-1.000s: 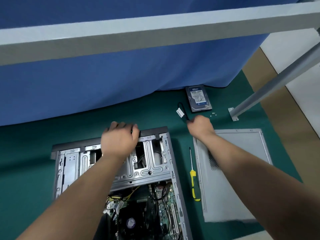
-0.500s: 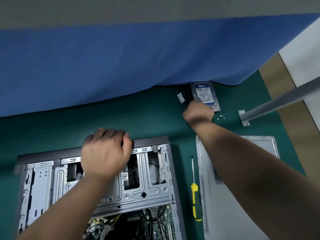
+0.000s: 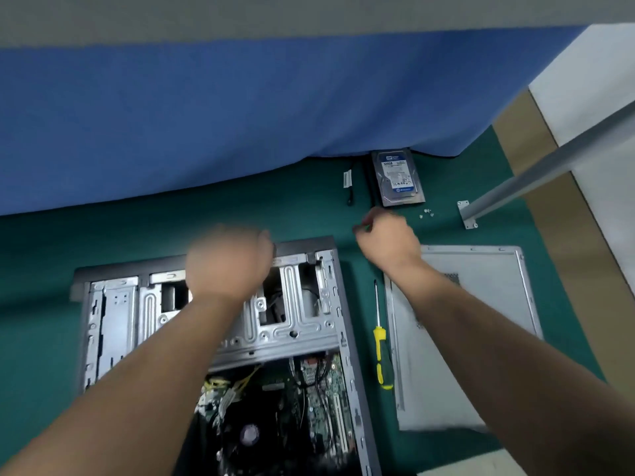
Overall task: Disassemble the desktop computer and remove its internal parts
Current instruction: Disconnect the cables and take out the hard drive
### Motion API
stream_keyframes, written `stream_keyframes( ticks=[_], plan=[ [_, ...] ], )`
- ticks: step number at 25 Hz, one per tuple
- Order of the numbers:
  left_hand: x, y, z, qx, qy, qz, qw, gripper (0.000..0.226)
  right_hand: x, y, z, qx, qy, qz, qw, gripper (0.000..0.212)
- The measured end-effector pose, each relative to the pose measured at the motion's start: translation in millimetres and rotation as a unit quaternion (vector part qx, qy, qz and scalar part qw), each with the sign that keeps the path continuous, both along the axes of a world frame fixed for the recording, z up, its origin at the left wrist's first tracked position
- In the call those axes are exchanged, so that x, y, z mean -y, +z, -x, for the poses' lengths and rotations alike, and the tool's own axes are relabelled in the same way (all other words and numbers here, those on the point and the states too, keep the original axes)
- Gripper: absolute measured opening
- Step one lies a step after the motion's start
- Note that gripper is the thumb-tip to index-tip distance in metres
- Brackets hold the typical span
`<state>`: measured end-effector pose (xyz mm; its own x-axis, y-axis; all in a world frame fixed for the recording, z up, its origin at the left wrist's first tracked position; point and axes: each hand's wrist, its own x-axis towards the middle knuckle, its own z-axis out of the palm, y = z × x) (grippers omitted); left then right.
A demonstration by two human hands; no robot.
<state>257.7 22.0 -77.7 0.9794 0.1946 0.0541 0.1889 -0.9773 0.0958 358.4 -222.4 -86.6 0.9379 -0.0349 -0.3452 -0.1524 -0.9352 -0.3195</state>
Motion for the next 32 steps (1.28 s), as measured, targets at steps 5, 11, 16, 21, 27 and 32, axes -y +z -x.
stream_keyframes(
  ticks=[5,11,16,21,27,32],
  plan=[
    [-10,7,12,-0.033,-0.088,0.065,0.993,0.042,-5,36,135,0.142,0.113,-0.137,0.974,0.021],
    [-33,8,92,-0.039,-0.168,0.164,0.971,0.05,-6,54,230,0.159,0.418,0.004,0.894,0.02],
    [-51,11,191,-0.073,-0.186,0.151,0.968,0.05,-25,65,262,-0.054,0.562,0.159,0.81,0.02],
    [-63,7,239,-0.081,-0.194,0.056,0.976,0.058,-55,49,282,-0.222,0.491,0.257,0.802,0.016],
    [-59,4,239,-0.047,-0.164,0.065,0.983,0.05,-59,30,297,-0.224,0.404,0.24,0.854,0.033],
    [-59,2,239,-0.033,-0.165,0.071,0.983,0.045,-61,36,297,-0.258,0.386,0.24,0.852,0.026]
  ],
)
